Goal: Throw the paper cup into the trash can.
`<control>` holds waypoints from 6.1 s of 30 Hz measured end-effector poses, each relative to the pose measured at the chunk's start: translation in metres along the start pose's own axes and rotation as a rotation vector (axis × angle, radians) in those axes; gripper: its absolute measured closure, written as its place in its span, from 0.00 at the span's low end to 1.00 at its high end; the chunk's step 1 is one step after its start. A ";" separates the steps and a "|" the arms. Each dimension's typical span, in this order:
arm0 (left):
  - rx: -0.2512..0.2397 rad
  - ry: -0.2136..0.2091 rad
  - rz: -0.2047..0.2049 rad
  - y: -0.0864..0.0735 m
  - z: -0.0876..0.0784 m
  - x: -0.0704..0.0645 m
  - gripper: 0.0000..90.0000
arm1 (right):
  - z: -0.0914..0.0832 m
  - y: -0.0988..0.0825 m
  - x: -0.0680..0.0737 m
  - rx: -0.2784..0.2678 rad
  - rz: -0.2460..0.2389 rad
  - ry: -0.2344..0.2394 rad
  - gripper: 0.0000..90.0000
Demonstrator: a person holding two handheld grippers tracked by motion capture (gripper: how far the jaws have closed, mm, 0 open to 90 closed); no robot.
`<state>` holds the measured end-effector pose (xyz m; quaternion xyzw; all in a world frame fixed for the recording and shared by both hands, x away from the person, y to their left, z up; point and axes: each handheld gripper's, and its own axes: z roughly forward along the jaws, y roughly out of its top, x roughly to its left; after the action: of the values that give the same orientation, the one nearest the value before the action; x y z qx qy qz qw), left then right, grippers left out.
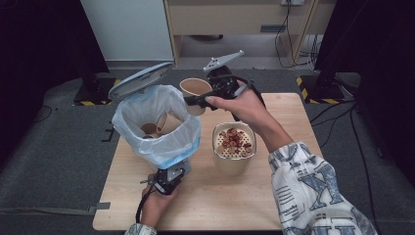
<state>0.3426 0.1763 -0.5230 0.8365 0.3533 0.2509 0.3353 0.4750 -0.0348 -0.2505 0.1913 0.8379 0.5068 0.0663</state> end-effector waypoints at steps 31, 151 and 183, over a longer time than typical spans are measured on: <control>-0.003 -0.002 0.000 0.000 0.000 0.000 0.97 | 0.059 0.013 0.023 0.018 -0.008 0.057 0.43; -0.003 -0.003 0.005 0.000 0.000 0.001 0.97 | 0.011 -0.038 -0.021 -0.031 0.059 -0.170 0.07; -0.004 -0.003 0.004 0.000 0.000 0.000 0.97 | -0.028 -0.067 -0.048 -0.038 0.111 -0.260 0.07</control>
<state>0.3427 0.1769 -0.5233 0.8369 0.3507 0.2509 0.3371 0.4935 -0.1040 -0.3001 0.3001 0.8007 0.4964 0.1497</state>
